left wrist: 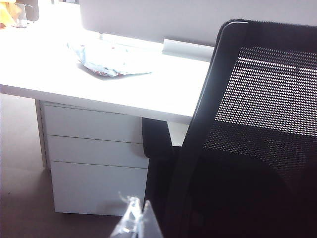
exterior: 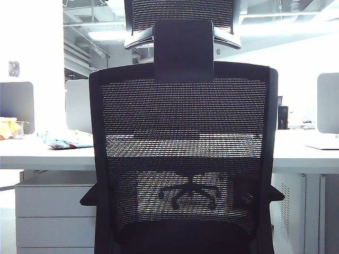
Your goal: Push the black chair under the table.
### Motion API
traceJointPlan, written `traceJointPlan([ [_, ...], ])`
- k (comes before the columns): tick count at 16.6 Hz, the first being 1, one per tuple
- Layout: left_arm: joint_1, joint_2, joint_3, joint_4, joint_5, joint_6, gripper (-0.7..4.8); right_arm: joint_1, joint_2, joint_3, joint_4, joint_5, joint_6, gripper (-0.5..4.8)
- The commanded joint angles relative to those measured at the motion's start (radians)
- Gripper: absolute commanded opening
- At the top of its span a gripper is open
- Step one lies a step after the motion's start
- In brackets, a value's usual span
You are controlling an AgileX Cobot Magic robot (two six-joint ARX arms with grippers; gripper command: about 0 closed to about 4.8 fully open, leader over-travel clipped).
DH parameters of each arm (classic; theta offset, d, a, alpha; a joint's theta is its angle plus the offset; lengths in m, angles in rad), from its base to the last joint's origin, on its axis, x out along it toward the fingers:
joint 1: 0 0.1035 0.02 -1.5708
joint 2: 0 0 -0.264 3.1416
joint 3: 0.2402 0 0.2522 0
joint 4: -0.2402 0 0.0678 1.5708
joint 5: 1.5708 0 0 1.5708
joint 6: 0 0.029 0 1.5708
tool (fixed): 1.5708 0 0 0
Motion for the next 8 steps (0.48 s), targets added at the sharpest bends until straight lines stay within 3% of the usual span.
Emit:
traceJointPlan([
  [1,0.001,0.001,0.000,0.020,-0.004,0.007,-0.05,0.000,0.000,0.005,0.012,-0.001,-0.002,-0.04],
  [8,0.001,0.001,0.000,0.025,-0.002,0.020,-0.05,0.000,0.000,0.005,0.012,-0.001,-0.002,-0.04],
])
